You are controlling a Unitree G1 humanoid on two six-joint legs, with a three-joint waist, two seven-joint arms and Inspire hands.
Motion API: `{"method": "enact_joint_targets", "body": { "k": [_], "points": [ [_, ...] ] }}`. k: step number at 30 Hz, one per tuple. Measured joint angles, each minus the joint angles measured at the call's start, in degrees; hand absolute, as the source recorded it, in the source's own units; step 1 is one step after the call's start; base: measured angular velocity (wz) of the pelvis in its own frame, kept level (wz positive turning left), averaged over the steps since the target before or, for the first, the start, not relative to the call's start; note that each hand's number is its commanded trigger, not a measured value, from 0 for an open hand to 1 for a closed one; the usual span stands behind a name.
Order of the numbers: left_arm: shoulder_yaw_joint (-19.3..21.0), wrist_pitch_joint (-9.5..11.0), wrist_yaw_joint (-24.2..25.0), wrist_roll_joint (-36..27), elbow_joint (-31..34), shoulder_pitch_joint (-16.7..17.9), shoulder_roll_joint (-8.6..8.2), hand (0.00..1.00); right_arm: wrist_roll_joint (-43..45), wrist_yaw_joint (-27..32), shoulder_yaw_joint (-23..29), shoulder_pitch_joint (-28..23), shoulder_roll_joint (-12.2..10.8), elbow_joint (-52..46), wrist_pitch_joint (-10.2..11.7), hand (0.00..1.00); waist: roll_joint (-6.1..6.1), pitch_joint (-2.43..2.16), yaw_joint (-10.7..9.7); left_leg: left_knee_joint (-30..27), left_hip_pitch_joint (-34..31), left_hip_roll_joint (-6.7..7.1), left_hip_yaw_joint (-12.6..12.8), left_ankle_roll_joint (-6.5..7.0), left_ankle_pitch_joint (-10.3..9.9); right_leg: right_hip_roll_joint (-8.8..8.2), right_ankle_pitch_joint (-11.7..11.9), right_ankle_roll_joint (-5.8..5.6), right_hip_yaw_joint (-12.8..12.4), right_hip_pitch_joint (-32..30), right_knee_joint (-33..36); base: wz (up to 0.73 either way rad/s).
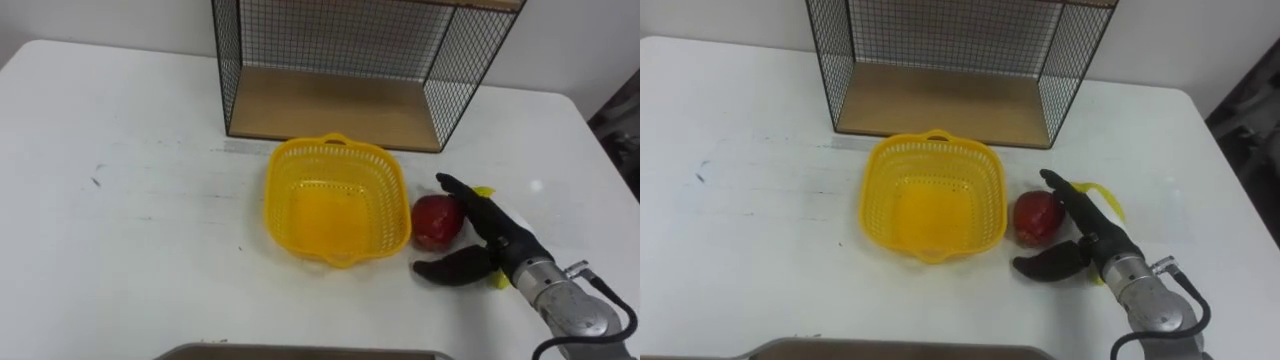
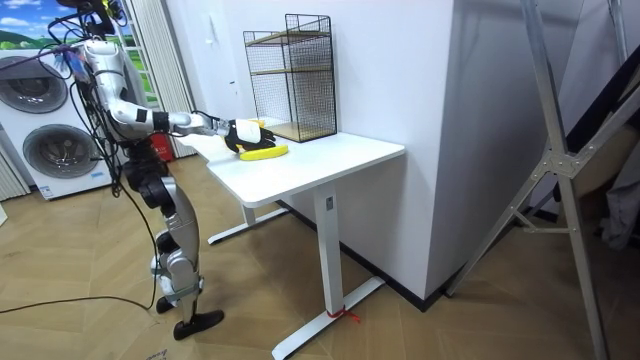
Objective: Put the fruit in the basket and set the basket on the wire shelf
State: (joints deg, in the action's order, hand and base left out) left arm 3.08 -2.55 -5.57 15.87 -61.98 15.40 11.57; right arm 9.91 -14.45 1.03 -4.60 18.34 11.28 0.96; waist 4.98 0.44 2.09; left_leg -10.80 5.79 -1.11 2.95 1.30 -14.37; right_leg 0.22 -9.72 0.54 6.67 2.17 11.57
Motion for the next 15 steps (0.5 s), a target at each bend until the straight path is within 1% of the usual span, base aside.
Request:
{"method": "enact_joint_targets", "body": {
  "k": [3, 5, 9, 11, 15],
  "points": [
    [0.00, -0.01, 0.00, 0.00, 0.01, 0.16, -0.01, 0.00, -0.05, 0.57, -0.65, 0.01, -0.03, 1.29, 0.59, 0.00, -0.01, 0.05, -0.05, 0.00, 0.51, -0.01, -0.03, 0.00, 0.00, -0.04, 0.00, 0.00, 0.26, 0.57, -0.04, 0.01],
    [0.02, -0.03, 0.00, -0.01, 0.09, 0.31, 0.00, 0.00, -0.05, 0.58, -0.93, 0.01, -0.07, 1.65, 0.38, 0.00, 0.13, -0.06, -0.03, 0.01, 0.86, 0.00, -0.12, 0.00, 0.00, -0.09, 0.00, -0.01, 0.49, 1.02, -0.10, 0.05],
    [0.02, -0.50, 0.00, -0.01, 0.04, 0.47, -0.04, 0.00, 0.30, 0.55, -0.97, 0.01, -0.18, 1.85, 0.28, 0.00, 0.12, -0.06, -0.03, -0.01, 0.84, 0.00, -0.20, -0.01, -0.01, -0.09, 0.00, 0.00, 0.59, 1.02, 0.00, 0.00],
    [0.01, -1.19, 0.00, 0.00, 0.04, 0.49, -0.04, 0.00, 0.47, 0.53, -0.97, 0.00, -0.19, 1.85, 0.23, 0.00, 0.06, -0.07, -0.02, -0.01, 0.83, -0.01, -0.29, -0.02, -0.02, -0.08, 0.02, 0.03, 0.72, 1.04, 0.03, 0.00],
    [0.01, -1.30, 0.00, 0.01, 0.04, 0.68, -0.18, 0.00, 0.99, 0.52, -1.01, 0.01, -0.19, 1.86, 0.21, 0.00, -0.01, -0.11, 0.08, -0.05, 0.82, 0.01, -0.55, -0.02, -0.02, -0.08, 0.03, 0.05, 0.87, 1.12, 0.03, 0.01]
  ]
}}
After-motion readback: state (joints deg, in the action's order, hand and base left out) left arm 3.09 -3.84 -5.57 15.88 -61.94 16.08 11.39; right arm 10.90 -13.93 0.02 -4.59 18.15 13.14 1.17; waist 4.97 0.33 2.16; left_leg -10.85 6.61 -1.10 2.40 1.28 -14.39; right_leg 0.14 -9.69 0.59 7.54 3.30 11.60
